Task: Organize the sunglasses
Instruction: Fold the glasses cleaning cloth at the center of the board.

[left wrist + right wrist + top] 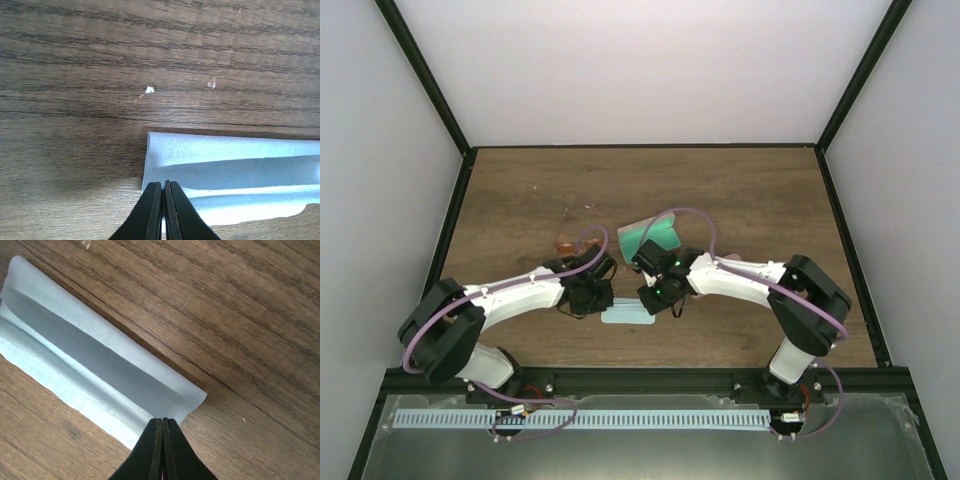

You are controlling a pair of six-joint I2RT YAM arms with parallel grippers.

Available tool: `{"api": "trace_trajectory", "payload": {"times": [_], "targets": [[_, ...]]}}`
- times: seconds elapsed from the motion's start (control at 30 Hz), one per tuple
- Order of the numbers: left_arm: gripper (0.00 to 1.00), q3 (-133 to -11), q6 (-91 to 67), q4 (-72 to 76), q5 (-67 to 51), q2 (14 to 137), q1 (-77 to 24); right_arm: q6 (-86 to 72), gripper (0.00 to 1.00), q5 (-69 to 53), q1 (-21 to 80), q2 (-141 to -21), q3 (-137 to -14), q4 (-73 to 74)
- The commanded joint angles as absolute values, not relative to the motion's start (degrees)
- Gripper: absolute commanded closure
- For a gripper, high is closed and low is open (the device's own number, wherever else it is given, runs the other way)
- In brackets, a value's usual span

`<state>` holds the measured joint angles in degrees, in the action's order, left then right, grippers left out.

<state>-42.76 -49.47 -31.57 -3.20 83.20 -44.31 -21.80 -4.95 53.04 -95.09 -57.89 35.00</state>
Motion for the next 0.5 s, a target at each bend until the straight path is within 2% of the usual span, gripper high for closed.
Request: {"api": "trace_trajectory", "payload": {"times": [0.0, 0.3, 0.47], "targets": [[0.96, -42.79, -49.26, -31.31, -3.53, 84.22, -44.48, -22.32, 0.99, -5.05, 53.35, -94.12, -57.79, 35.32], [0.95, -43.15, -48.21, -30.94, -5.10, 86.26, -44.48, -21.98, 0.99, -5.40, 53.35, -94.79, -57.57, 35.16], [0.83, -43.17, -48.15, -30.93, -5.25, 86.31, -44.53, -21.72, 0.99, -6.00, 53.41, -95.07, -57.55, 34.99]]}}
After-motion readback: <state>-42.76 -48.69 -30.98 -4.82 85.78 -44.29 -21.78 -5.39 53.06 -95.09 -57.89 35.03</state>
